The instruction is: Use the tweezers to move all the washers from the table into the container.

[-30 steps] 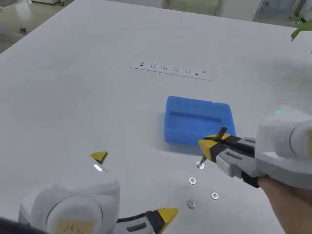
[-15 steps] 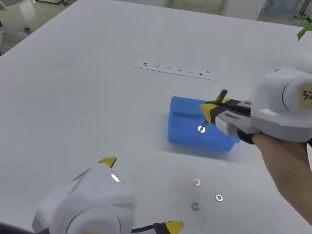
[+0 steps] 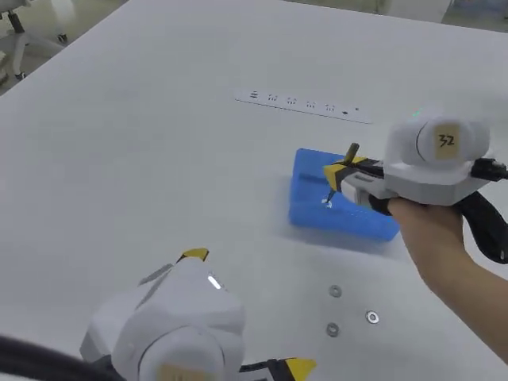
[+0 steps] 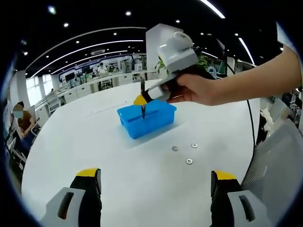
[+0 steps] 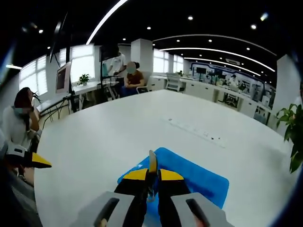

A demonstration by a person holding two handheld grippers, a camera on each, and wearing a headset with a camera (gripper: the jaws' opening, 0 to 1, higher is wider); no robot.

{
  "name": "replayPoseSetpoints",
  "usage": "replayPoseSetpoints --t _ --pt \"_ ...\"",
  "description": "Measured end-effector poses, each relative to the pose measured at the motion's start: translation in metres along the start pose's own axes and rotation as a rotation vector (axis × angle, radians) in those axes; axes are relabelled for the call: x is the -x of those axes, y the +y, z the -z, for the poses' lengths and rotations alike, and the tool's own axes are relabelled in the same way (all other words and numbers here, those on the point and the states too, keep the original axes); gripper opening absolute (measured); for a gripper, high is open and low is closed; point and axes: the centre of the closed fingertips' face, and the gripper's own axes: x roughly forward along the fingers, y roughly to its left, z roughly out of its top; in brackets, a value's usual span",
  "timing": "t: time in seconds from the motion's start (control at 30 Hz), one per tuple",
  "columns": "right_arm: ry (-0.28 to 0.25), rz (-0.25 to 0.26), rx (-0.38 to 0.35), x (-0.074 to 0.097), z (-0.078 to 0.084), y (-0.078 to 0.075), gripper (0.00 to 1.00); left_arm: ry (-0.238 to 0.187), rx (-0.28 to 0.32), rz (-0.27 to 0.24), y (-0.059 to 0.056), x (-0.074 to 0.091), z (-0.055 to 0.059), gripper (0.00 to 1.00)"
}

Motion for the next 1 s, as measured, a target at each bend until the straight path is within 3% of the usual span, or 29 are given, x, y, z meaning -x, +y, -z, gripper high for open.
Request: replayPoseSetpoints --t 0.47,0.77,0.9,1.0 --pt "0.052 -0.010 0.008 -0.009 0.024 0.006 0.03 0.015 0.008 -0.006 0.002 -0.001 0.004 0.99" --pt "0.045 -0.010 -0.020 -0.007 0.023 0.006 0.04 0.024 -0.005 -0.009 0.003 -0.002 0.006 0.99" --pt "0.032 -0.007 -0.024 -0.002 0.016 0.005 0.04 0.028 -0.012 -0.009 0.002 -0.003 0.006 0.99" --pt "-0.022 -0.005 -0.009 0.010 -0.005 0.002 0.04 0.027 -0.017 -0.011 0.002 -0.003 0.006 0.99"
